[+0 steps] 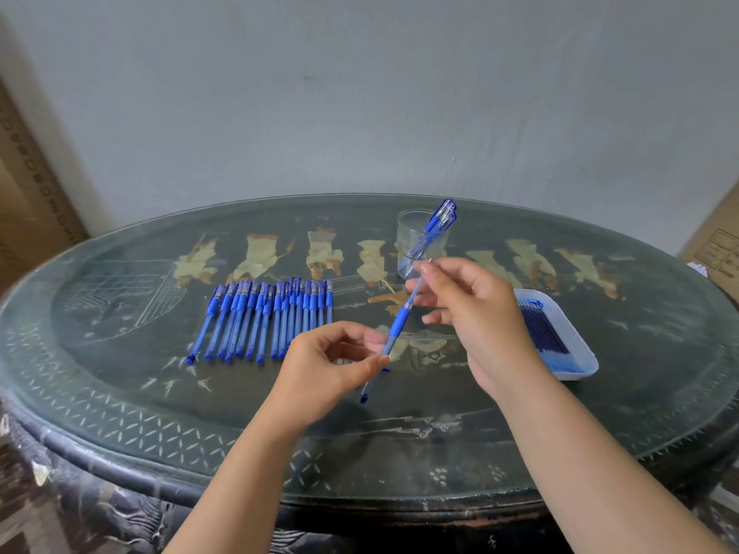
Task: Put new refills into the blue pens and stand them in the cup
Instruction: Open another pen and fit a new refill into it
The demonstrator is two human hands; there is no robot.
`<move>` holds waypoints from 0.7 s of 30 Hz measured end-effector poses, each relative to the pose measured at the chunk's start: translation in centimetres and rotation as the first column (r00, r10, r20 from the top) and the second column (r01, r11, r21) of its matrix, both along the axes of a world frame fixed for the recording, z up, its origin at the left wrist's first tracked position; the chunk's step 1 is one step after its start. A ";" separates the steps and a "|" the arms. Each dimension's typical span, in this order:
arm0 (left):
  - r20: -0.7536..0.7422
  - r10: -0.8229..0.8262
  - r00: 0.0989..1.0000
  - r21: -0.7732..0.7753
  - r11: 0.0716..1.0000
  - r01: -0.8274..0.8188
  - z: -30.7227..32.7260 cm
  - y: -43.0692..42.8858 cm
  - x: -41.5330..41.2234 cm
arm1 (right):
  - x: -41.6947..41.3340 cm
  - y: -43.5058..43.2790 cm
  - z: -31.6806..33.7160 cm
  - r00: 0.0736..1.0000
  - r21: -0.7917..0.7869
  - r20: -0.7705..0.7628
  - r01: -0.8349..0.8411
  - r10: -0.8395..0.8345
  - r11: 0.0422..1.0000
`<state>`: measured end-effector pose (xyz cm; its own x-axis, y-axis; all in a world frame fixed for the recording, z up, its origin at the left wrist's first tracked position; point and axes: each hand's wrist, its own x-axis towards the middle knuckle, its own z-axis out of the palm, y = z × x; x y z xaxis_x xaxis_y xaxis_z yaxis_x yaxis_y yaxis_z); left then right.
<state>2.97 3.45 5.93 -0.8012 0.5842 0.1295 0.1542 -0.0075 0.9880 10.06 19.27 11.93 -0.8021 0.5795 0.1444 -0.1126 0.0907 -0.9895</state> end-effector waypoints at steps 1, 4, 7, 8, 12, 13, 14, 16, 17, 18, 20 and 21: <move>-0.007 0.000 1.000 -0.011 1.000 0.000 0.0 0.0 0.0 | 0.0 0.2 0.4 1.000 0.045 0.000 0.003 -0.003 0.999; -0.005 -0.002 1.000 -0.014 1.000 0.002 0.0 -0.1 0.1 | 0.0 0.7 1.3 0.999 0.092 0.024 -0.038 0.036 0.995; 0.017 0.001 1.000 -0.001 1.000 -0.001 0.1 -0.1 0.0 | 0.3 0.9 1.6 0.987 0.125 0.084 -0.147 0.137 0.981; 0.024 0.002 1.000 0.002 1.000 -0.002 0.2 -0.1 0.0 | 0.4 0.9 1.6 0.983 0.140 0.097 -0.169 0.157 0.976; 0.024 0.003 1.000 -0.009 1.000 -0.003 0.2 -0.3 0.0 | 0.1 0.7 2.1 0.994 0.010 0.007 -0.107 0.107 0.994; 0.019 0.008 1.000 -0.017 1.000 -0.008 0.2 -0.3 0.0 | 0.0 1.0 2.5 0.996 -0.064 -0.037 -0.086 0.084 0.994; 0.015 0.012 1.000 -0.025 1.000 -0.011 0.2 -0.4 0.0 | -0.2 1.4 3.0 0.995 -0.126 -0.077 -0.067 0.058 0.990; 0.013 0.017 1.000 -0.033 0.999 -0.017 0.2 -0.5 -0.1 | -0.5 3.0 4.1 0.990 -0.204 -0.144 -0.030 0.000 0.978; 0.016 0.021 1.000 -0.031 0.999 -0.021 0.2 -0.6 -0.2 | -0.7 4.0 4.6 0.985 -0.220 -0.168 -0.004 -0.034 0.975; 0.022 0.029 0.999 -0.027 0.999 -0.028 0.2 -0.8 -0.3 | -0.8 5.0 4.9 0.982 -0.208 -0.175 0.032 -0.070 0.978; 0.042 0.058 0.997 -0.005 0.998 -0.058 0.2 -0.9 -0.4 | -1.3 6.9 4.9 0.987 -0.045 -0.086 0.134 -0.137 0.990; 0.056 0.077 0.995 0.009 0.997 -0.078 0.2 -0.9 -0.5 | -1.5 7.6 4.4 0.986 0.080 0.008 0.165 -0.166 0.983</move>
<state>2.45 2.55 6.11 -0.8500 0.5190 0.0899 0.0997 -0.0091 0.9950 8.51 26.84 16.36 -0.6985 0.6915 0.1842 -0.0756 0.1847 -0.9799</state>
